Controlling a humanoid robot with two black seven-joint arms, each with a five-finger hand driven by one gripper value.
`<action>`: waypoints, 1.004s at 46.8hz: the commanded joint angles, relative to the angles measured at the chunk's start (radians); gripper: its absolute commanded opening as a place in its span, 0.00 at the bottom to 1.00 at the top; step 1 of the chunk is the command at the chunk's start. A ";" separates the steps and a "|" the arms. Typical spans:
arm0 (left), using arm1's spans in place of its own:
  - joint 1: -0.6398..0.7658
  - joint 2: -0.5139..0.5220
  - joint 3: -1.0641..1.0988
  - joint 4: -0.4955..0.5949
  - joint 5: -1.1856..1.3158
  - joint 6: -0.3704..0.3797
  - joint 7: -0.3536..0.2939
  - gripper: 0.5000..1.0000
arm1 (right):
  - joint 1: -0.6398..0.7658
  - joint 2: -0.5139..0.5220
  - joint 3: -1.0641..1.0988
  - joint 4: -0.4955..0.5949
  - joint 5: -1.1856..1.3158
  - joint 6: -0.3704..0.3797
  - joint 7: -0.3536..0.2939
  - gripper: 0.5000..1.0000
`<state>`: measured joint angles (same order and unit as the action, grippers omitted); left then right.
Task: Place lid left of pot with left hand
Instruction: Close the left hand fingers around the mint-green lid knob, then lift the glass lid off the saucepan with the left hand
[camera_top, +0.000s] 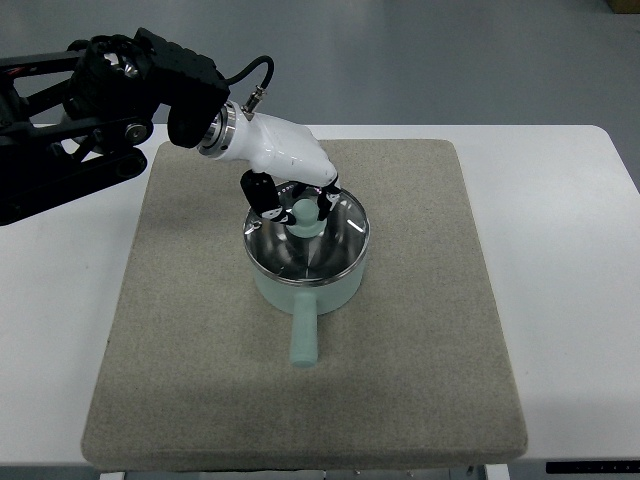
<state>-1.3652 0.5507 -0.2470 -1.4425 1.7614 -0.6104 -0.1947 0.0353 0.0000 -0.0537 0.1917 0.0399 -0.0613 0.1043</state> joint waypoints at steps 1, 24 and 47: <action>0.000 0.000 0.000 0.001 0.001 0.000 0.001 0.00 | 0.000 0.000 0.000 0.000 0.000 0.000 0.000 0.85; -0.011 0.018 -0.012 0.004 0.001 0.000 0.001 0.00 | 0.000 0.000 0.000 0.000 0.000 0.000 0.000 0.85; -0.049 0.037 -0.021 0.005 0.000 0.000 0.005 0.00 | 0.000 0.000 0.000 0.000 0.000 0.000 0.000 0.85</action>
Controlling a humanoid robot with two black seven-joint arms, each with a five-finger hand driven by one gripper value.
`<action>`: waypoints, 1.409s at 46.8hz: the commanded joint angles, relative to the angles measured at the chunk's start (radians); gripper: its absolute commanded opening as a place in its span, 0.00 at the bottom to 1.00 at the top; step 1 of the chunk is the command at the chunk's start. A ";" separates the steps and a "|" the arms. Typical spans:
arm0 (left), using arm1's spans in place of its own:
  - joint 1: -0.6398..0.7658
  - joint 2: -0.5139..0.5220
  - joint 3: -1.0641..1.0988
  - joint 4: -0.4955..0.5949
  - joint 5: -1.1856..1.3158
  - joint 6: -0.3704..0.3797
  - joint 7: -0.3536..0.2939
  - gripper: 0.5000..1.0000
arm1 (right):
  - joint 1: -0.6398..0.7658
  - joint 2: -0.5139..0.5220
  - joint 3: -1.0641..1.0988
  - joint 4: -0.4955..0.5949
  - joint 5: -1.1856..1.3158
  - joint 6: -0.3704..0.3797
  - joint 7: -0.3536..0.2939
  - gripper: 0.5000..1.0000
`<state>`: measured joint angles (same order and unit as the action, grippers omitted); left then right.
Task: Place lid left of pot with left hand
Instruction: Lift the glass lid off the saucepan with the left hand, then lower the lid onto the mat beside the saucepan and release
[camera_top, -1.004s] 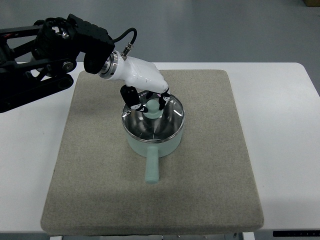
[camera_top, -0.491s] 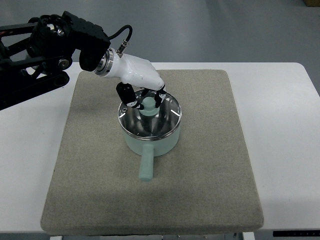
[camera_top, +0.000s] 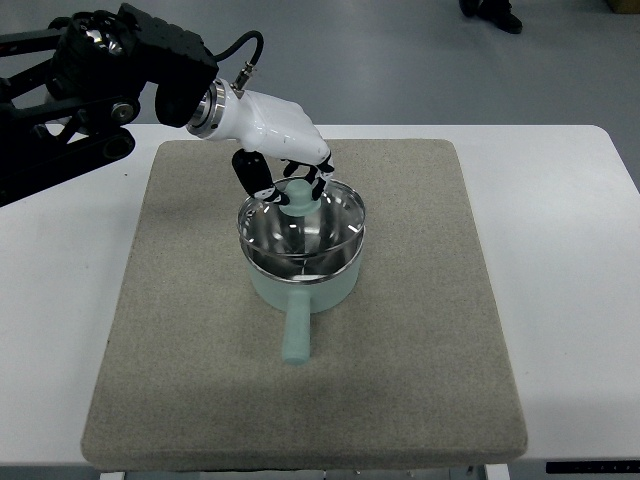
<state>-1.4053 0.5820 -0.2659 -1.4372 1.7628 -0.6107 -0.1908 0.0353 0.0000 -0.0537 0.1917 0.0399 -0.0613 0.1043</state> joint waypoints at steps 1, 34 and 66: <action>-0.011 0.007 -0.004 0.000 -0.002 0.000 0.001 0.00 | 0.000 0.000 0.000 0.000 0.000 0.000 0.000 0.85; -0.011 0.308 -0.012 -0.034 -0.002 0.000 -0.006 0.00 | 0.000 0.000 0.000 0.000 0.000 0.000 0.000 0.85; 0.339 0.360 -0.010 0.067 0.116 0.428 0.004 0.00 | 0.000 0.000 0.000 0.000 0.000 0.000 0.000 0.85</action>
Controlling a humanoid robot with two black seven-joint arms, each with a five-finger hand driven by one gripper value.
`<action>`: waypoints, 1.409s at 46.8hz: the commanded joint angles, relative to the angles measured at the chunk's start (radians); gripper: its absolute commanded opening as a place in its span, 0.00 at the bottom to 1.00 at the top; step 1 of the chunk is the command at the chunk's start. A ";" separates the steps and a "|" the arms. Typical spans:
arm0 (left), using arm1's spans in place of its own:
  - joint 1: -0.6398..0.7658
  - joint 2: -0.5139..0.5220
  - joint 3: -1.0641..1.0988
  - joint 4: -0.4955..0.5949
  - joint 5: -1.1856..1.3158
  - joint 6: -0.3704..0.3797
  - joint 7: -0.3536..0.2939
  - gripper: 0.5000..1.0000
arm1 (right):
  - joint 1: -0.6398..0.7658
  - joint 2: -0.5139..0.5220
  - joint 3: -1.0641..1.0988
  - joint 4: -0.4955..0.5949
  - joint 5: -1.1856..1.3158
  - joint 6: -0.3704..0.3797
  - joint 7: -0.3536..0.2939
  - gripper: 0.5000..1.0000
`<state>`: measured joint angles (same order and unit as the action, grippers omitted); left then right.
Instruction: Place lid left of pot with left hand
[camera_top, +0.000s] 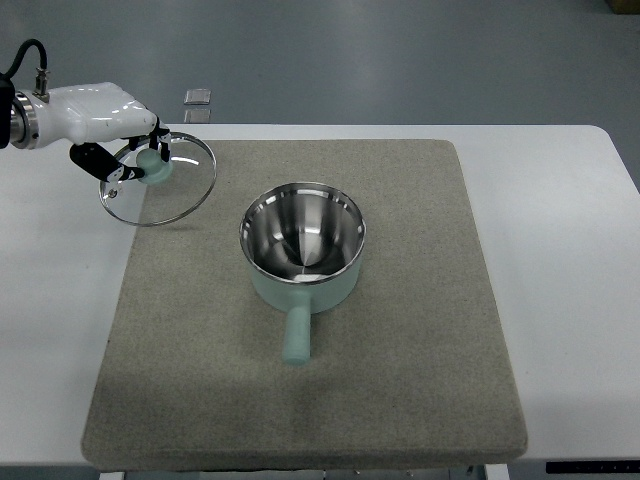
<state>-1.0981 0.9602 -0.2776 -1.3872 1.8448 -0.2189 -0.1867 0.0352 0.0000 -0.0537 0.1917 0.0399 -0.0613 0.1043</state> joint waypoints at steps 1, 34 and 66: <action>0.041 -0.023 0.001 0.022 0.040 0.050 0.000 0.00 | 0.000 0.000 0.000 0.000 0.000 0.000 0.000 0.85; 0.110 -0.140 0.015 0.131 0.031 0.133 -0.004 0.09 | 0.000 0.000 0.000 0.000 0.000 0.000 0.000 0.85; 0.119 -0.130 0.014 0.132 -0.628 0.161 -0.010 0.98 | 0.000 0.000 0.000 0.000 0.000 0.000 0.000 0.85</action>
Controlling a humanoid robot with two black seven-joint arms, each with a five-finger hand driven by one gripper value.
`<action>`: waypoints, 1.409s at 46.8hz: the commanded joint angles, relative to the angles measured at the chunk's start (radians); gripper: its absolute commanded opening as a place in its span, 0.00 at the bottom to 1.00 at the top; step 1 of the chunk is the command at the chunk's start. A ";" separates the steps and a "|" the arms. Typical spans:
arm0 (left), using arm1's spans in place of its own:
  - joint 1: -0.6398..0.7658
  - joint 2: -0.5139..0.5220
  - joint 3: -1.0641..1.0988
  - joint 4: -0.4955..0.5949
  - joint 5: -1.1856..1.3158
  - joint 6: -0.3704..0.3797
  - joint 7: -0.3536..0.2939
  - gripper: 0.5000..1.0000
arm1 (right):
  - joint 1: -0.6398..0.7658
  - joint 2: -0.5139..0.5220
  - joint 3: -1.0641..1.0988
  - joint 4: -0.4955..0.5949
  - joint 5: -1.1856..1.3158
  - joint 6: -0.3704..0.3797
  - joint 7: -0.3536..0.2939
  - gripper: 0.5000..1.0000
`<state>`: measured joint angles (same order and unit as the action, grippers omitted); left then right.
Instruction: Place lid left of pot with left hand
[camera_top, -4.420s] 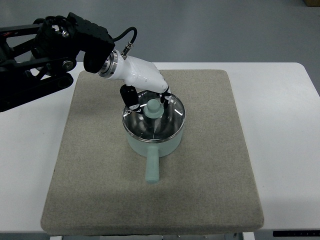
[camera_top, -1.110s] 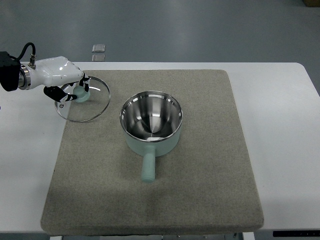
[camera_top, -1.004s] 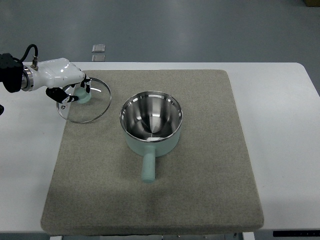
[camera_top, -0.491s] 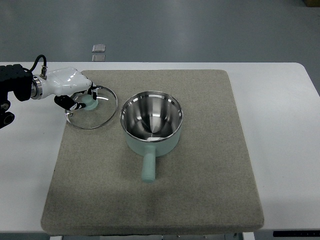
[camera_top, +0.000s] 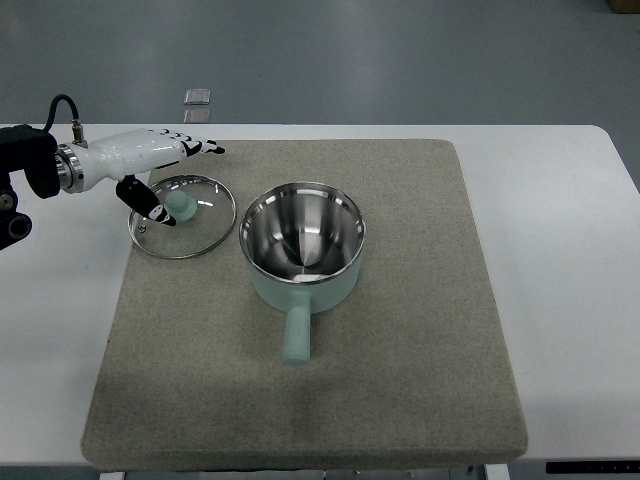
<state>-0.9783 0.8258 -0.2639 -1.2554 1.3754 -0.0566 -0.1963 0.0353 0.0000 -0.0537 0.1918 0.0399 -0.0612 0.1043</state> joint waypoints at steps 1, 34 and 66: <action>0.001 0.007 0.000 0.002 -0.209 -0.002 0.000 0.99 | 0.000 0.000 0.000 0.000 0.000 0.000 0.000 0.85; 0.075 0.138 -0.081 0.109 -1.190 -0.477 0.020 0.99 | 0.000 0.000 0.000 0.000 0.000 0.000 0.000 0.85; 0.147 -0.002 -0.187 0.427 -1.553 -0.554 0.186 0.99 | 0.000 0.000 0.000 0.000 0.000 0.000 0.000 0.85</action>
<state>-0.8310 0.8420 -0.4514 -0.8553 -0.1845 -0.6110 -0.0279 0.0353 0.0000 -0.0537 0.1917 0.0399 -0.0613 0.1043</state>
